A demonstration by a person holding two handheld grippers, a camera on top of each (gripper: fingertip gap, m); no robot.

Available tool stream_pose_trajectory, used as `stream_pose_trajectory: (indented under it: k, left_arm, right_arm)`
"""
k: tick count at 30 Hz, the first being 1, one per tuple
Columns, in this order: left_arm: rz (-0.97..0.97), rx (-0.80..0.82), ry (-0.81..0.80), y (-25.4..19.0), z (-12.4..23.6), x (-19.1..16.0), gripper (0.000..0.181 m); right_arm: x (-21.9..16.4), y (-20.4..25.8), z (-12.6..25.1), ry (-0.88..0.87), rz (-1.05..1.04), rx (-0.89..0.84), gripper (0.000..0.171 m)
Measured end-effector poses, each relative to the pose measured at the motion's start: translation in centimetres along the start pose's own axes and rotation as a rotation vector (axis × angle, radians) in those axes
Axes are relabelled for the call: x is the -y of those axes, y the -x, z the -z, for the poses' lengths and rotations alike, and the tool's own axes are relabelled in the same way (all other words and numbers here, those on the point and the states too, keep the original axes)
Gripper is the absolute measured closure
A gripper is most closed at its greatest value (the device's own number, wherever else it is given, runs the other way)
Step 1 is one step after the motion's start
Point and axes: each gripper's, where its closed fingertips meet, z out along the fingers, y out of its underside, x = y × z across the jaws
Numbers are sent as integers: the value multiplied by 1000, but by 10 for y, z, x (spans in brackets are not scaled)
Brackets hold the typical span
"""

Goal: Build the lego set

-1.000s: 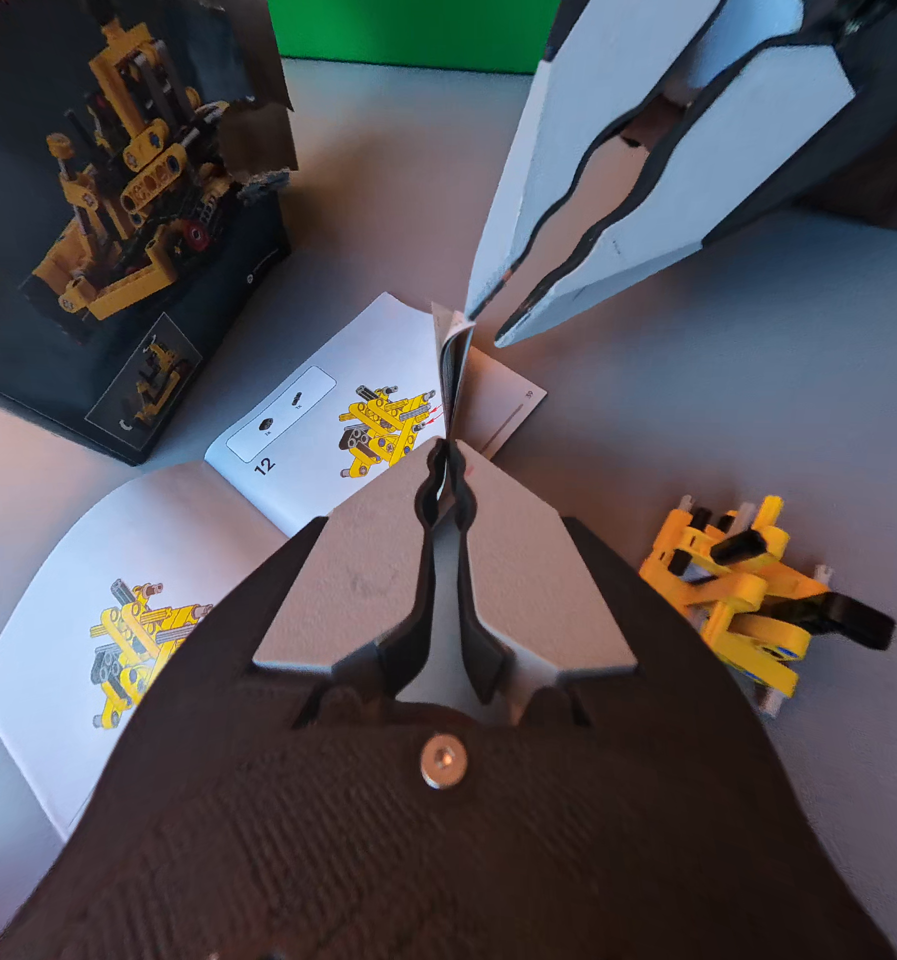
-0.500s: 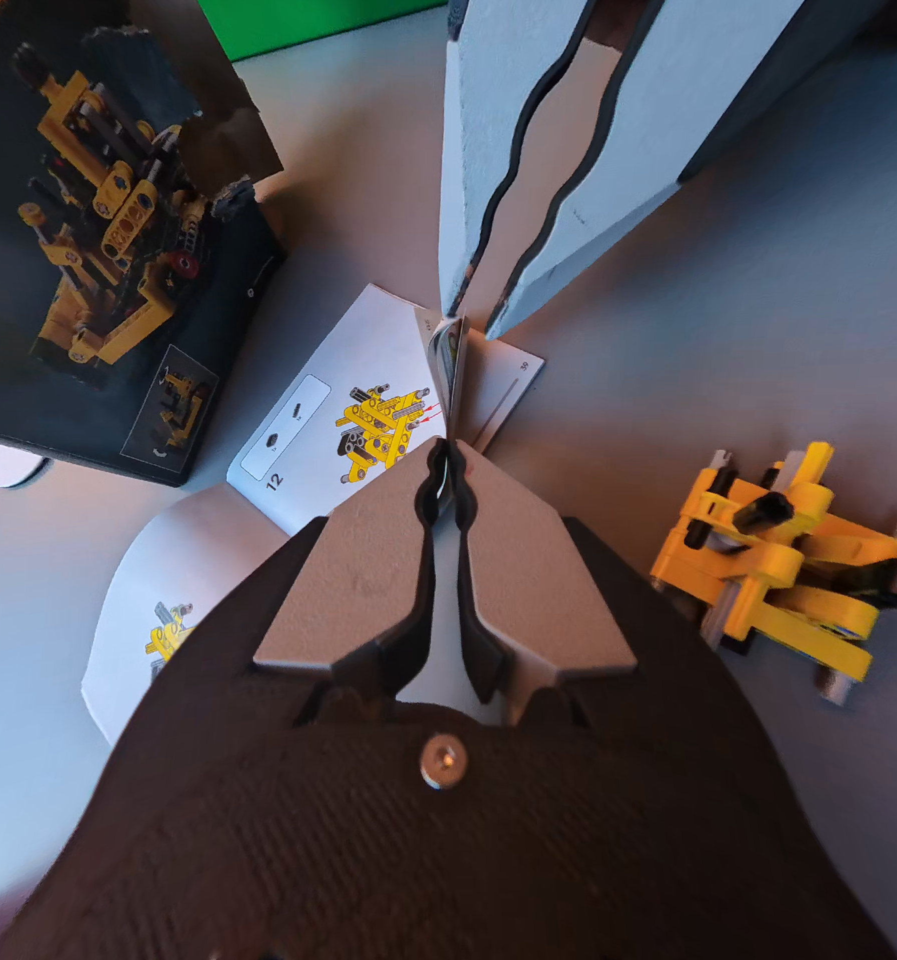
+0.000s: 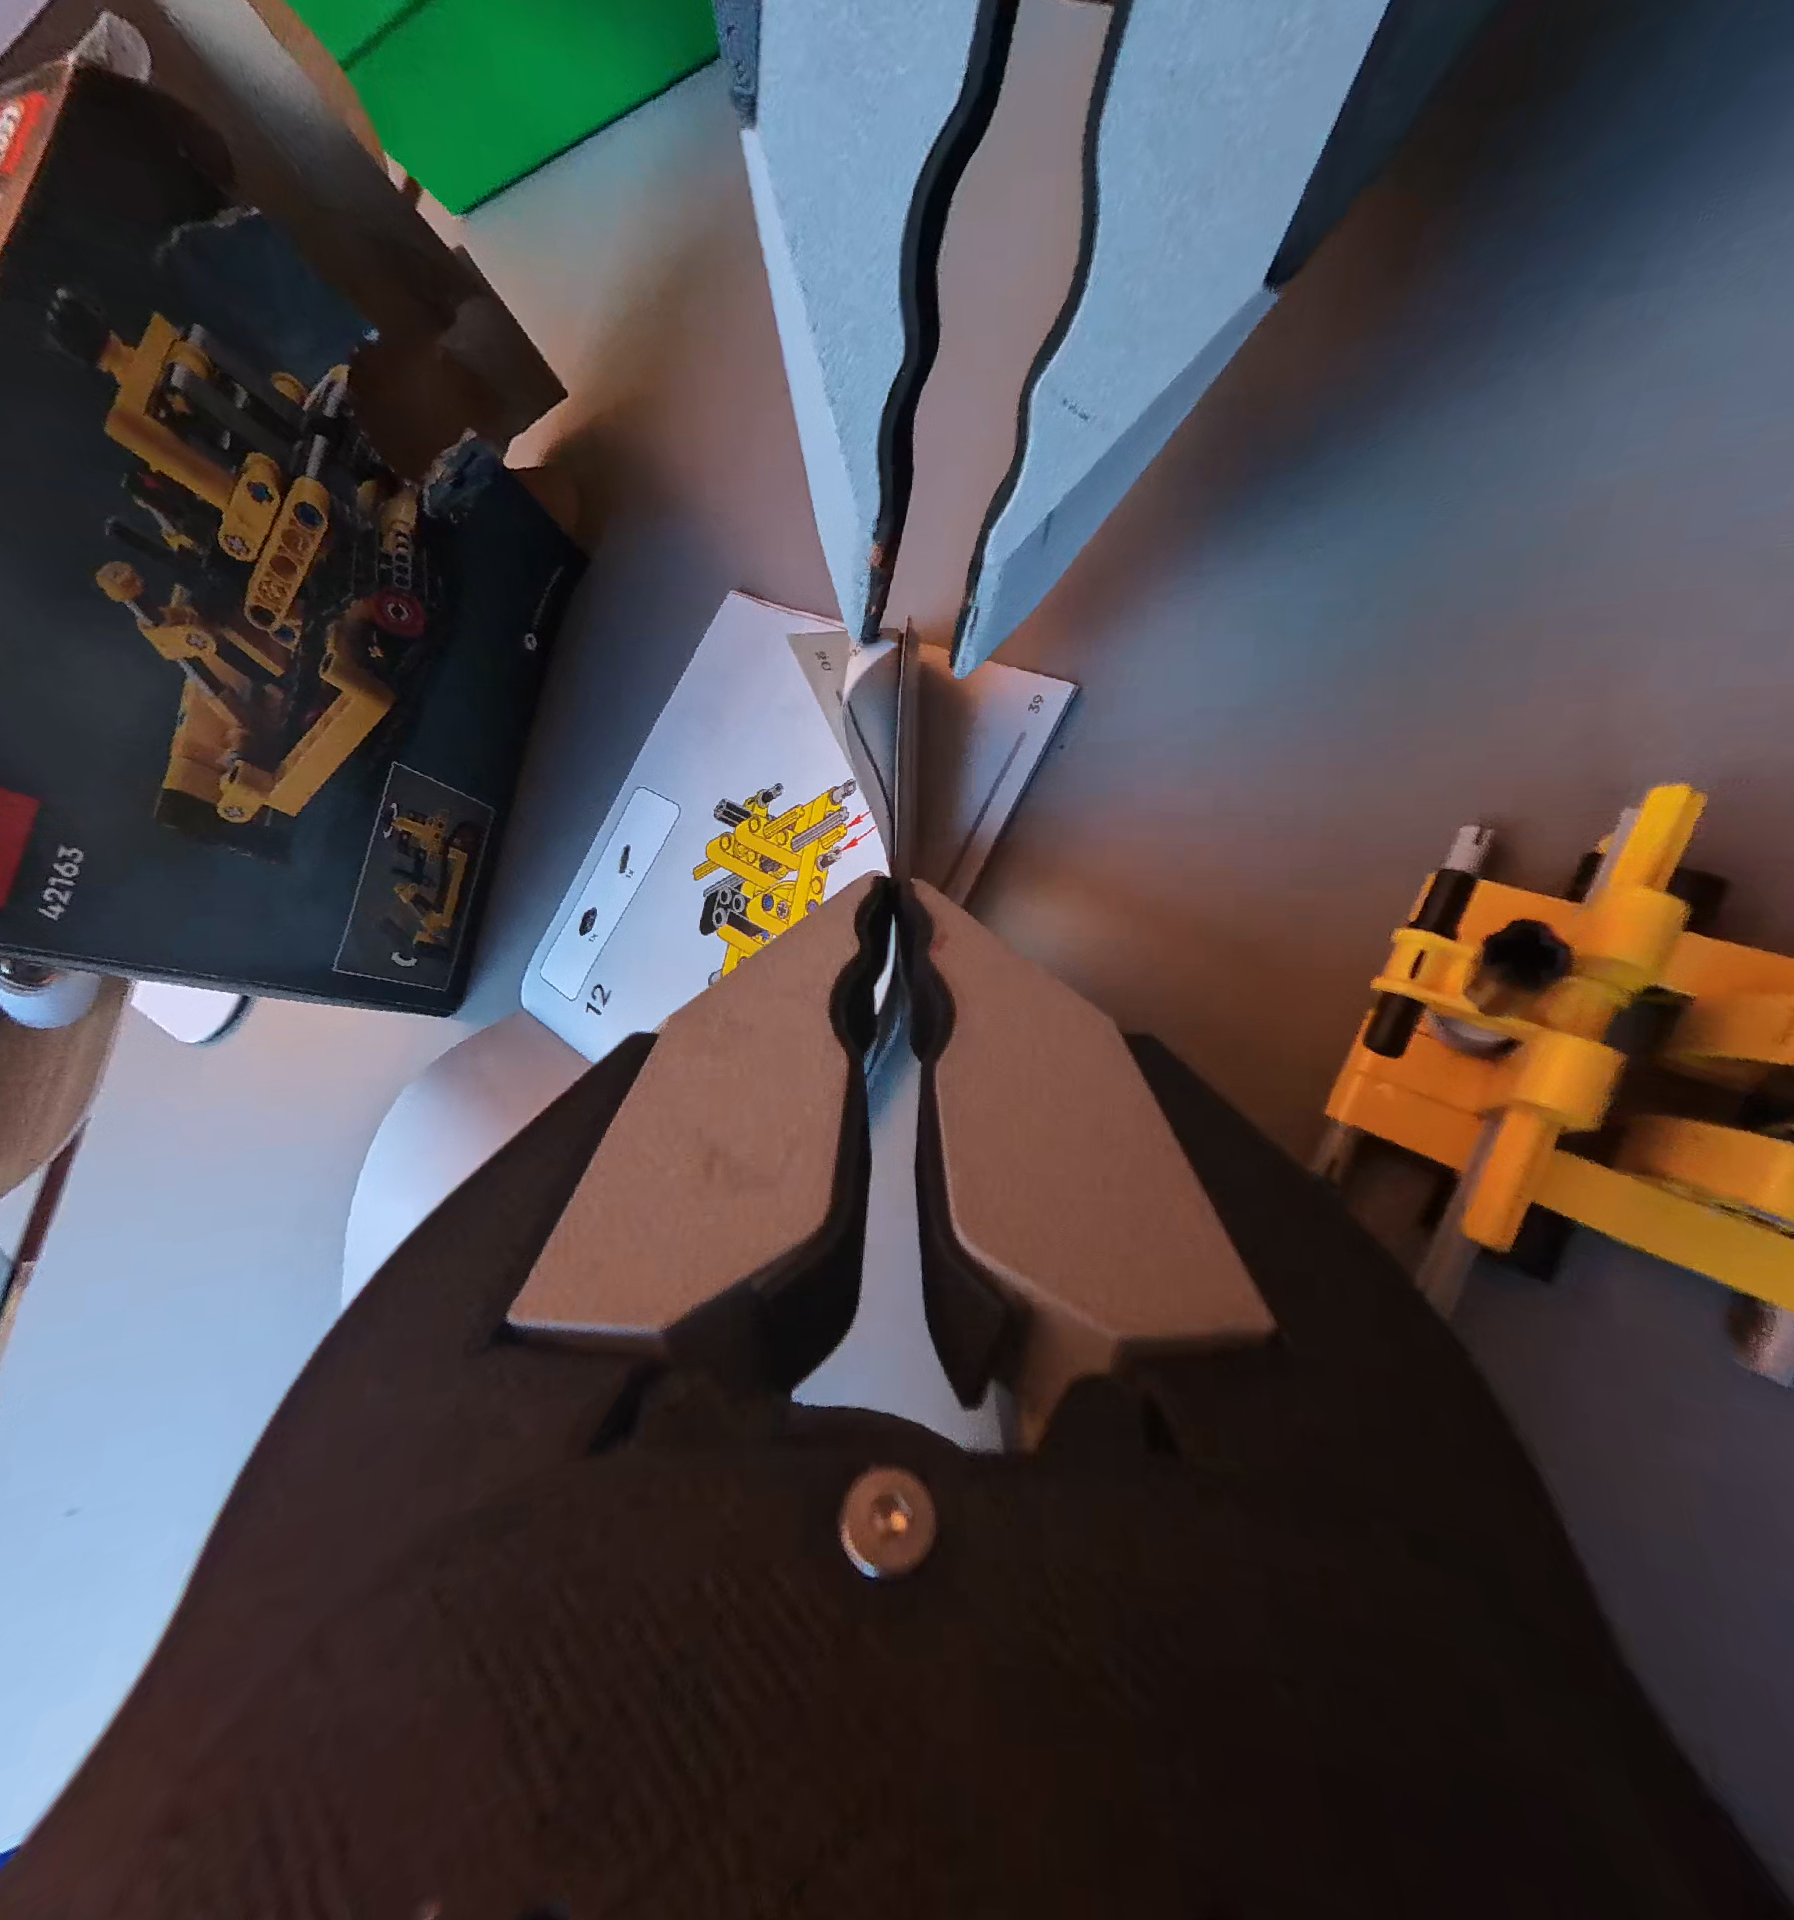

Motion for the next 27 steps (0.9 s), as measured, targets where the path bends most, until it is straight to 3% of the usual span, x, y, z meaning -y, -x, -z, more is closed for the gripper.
stream_pose_trajectory:
  k: [12, 27]
  left_arm:
    - [-160, 72, 14, 1, 0, 0, 181]
    - [-149, 79, 3, 2, 2, 2, 181]
  right_arm:
    - [0, 0, 0, 7, 21, -5, 160]
    - [-1, 6, -6, 23, 37, 10, 159]
